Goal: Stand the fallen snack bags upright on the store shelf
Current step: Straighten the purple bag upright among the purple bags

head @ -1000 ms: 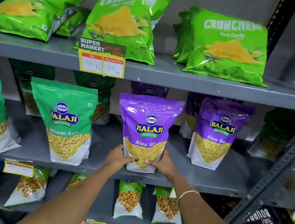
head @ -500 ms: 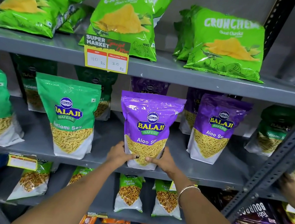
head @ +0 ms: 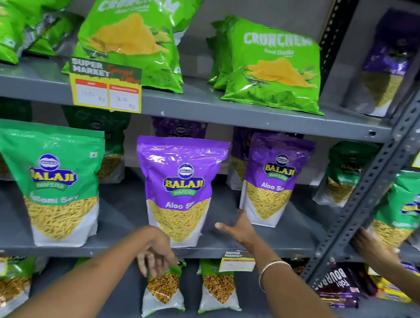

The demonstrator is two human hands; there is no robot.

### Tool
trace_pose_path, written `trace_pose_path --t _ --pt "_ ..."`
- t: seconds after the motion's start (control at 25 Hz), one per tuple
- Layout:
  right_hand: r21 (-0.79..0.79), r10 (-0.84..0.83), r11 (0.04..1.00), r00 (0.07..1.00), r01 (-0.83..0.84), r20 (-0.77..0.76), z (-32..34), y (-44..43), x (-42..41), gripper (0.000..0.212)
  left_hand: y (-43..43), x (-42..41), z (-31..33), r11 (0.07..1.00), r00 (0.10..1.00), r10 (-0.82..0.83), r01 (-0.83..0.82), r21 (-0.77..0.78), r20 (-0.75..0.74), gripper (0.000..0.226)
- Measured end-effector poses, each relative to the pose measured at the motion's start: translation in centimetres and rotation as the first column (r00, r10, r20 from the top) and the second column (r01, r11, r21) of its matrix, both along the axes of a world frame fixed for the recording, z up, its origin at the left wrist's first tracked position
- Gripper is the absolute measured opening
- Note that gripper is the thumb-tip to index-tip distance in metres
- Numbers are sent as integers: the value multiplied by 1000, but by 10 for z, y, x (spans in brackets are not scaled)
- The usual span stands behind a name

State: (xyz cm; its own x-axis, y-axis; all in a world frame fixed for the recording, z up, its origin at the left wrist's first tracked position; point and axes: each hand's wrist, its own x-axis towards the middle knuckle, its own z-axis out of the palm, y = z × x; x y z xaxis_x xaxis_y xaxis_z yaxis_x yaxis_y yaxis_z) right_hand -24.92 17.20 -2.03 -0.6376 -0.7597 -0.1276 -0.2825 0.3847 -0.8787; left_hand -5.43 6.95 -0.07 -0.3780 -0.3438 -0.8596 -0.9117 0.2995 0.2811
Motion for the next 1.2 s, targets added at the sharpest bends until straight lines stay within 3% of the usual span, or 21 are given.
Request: trace_pose_path --t 0.12,0.2,0.24,0.32,0.4,0.48,0.52,0.6,0.68,0.8,1.0,1.2 --pt "16 -113 993 989 115 -94 12 29 -52 87 22 -54 8 1000 953 -1 -8 -29 -303 39" --pt "-24 -168 986 977 166 -129 20 44 -91 90 29 -95 7 987 853 81 -140 -77 -515 27" --pt "-21 -170 985 975 168 -146 21 51 -111 94 30 -117 5 972 792 116 -213 -94 -600 31" --pt "3 -155 988 981 156 -113 16 57 -149 100 32 -162 1 926 715 164 -348 -143 -680 64" --pt "-21 -129 991 992 129 -1 5 54 -182 98 37 -196 0 884 594 195 -451 -122 -780 82" --pt "-100 -26 994 997 33 75 2 47 -199 58 37 -221 -2 870 423 264 -492 25 -867 93" --pt "-130 41 991 993 -26 113 -1 42 -207 49 36 -230 -2 859 365 306 -503 90 -879 105" --pt "-166 102 983 982 -75 159 -6 34 -213 62 33 -243 -12 820 296 389 -543 181 -873 106" --pt "-206 125 975 975 -85 185 -7 32 -211 63 27 -248 -31 787 327 400 -602 137 -856 99" --pt "-209 115 975 972 -71 203 -7 42 -206 65 24 -245 -56 770 402 365 -637 30 -840 106" --pt "-152 174 978 963 -145 207 -4 70 -198 67 73 -225 -24 769 540 292 -623 -142 -789 68" --pt "-125 141 985 970 -118 196 4 91 -186 61 84 -215 -21 795 600 214 -566 -220 -771 68"
